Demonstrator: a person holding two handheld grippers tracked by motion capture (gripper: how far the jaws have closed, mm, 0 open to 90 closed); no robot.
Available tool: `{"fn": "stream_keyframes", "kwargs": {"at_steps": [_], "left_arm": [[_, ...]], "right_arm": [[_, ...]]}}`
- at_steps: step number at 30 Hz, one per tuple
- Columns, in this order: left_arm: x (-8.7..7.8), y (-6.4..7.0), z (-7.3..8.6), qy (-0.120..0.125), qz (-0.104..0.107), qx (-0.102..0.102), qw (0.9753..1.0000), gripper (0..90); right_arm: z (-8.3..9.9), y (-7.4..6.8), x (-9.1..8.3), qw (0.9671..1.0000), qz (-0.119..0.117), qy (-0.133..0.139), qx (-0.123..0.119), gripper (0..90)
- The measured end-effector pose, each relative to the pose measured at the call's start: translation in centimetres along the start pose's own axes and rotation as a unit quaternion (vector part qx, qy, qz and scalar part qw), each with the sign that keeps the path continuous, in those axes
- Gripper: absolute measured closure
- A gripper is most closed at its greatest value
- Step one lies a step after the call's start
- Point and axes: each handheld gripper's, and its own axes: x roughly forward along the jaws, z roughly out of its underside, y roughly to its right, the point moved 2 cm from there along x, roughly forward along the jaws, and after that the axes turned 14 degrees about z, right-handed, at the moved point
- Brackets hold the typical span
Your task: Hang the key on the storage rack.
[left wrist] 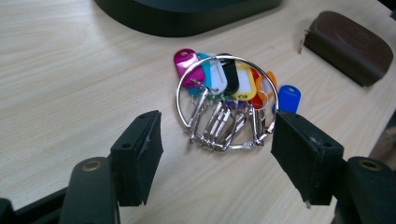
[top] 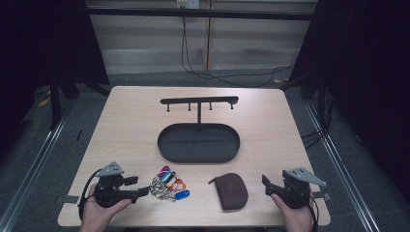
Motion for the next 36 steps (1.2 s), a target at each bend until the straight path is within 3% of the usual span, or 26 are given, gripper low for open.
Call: {"fn": "stream_keyframes", "kwargs": {"at_steps": [3,7,13,16,21,22,23,24,25,27,30,32,34,36], "left_arm": [[0.0,-0.1,0.0,0.008,-0.007,-0.009,0.9999,33.2],[-0.1,0.0,0.0,0.011,-0.008,-0.007,0.9999,32.6],[0.4,0.7,0.0,-0.004,0.003,-0.009,0.9999,36.2],[0.7,0.9,-0.3,-0.016,0.015,-0.022,0.9995,36.4],[0.9,1.3,-1.3,-0.023,0.022,-0.022,0.9993,40.8],[0.9,1.4,-1.6,-0.029,0.024,-0.018,0.9991,40.8],[1.0,1.6,-2.0,-0.046,0.018,-0.011,0.9987,44.3],[1.0,1.6,-2.0,-0.046,0.018,-0.011,0.9987,44.9],[0.9,1.8,-2.5,-0.067,0.018,-0.004,0.9976,46.3],[0.9,1.9,-2.8,-0.071,0.018,0.004,0.9973,47.2],[0.8,2.3,-3.7,-0.099,0.04,0.008,0.9942,50.4],[0.9,2.4,-3.9,-0.104,0.04,0.006,0.9937,50.8],[1.4,2.7,-4.9,-0.125,0.053,0.007,0.9908,50.8],[1.7,2.9,-5.2,-0.132,0.05,0.009,0.9899,50.7]], "right_arm": [[0.0,0.2,0.2,1.0,0.0,-0.003,0.003,23.6],[0.1,0.4,0.5,0.9999,0.001,-0.012,0.002,23.3],[0.1,0.2,0.4,0.9999,-0.003,-0.014,-0.001,23.1],[0.2,0.1,0.5,0.9998,-0.005,-0.018,-0.002,23.1],[0.2,-0.3,0.6,0.9996,-0.011,-0.024,-0.01,23.1],[0.2,-0.3,0.6,0.9996,-0.011,-0.024,-0.01,23.1],[0.2,-0.6,0.6,0.9993,-0.004,-0.02,-0.03,22.4],[0.2,-0.6,0.6,0.9993,-0.004,-0.02,-0.03,22.4],[0.1,-1.0,0.5,0.999,-0.008,-0.017,-0.04,22.2],[0.1,-1.1,0.5,0.999,-0.01,-0.016,-0.042,22.2],[0.1,-1.4,0.7,0.9986,-0.018,-0.024,-0.043,21.9],[0.1,-1.3,0.8,0.9987,-0.017,-0.025,-0.041,21.9],[0.1,-1.2,0.8,0.9988,-0.018,-0.026,-0.039,22.0],[0.1,-1.2,0.8,0.9988,-0.018,-0.027,-0.038,22.0]]}}
